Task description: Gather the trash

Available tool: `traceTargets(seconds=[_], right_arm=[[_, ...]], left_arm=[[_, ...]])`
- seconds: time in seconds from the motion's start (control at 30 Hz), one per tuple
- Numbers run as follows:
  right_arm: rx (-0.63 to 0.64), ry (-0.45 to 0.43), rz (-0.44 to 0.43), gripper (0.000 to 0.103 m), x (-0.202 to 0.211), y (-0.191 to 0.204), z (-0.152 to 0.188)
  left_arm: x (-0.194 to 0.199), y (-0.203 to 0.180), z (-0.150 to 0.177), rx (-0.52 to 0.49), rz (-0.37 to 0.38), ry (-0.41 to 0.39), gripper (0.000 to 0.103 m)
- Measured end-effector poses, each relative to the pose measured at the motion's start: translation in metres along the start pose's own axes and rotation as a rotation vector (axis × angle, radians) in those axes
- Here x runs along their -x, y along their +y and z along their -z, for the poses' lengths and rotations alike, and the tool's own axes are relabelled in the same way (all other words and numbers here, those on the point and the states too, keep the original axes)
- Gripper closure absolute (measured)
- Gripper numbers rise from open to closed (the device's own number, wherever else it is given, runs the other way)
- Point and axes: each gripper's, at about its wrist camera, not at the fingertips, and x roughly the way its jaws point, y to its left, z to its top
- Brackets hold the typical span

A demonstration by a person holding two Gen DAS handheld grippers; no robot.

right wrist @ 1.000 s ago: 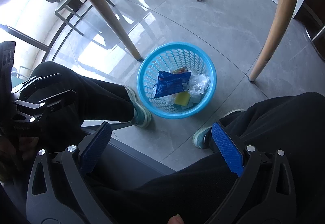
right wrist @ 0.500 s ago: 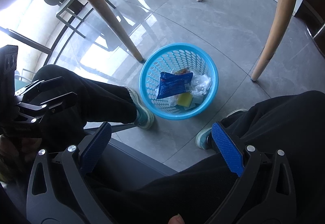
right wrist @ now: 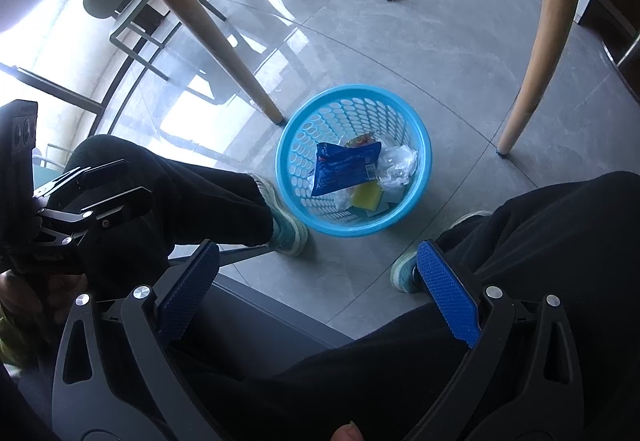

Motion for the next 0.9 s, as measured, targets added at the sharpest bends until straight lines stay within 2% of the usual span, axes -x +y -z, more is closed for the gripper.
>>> traceTargets(seconds=[0.9], right_arm=[[-0.001, 0.000, -0.003, 0.009, -0.0003, -0.0018, -0.0001]], left_arm=[[-0.0001, -0.0003, 0.0014, 0.010, 0.006, 0.001, 0.006]])
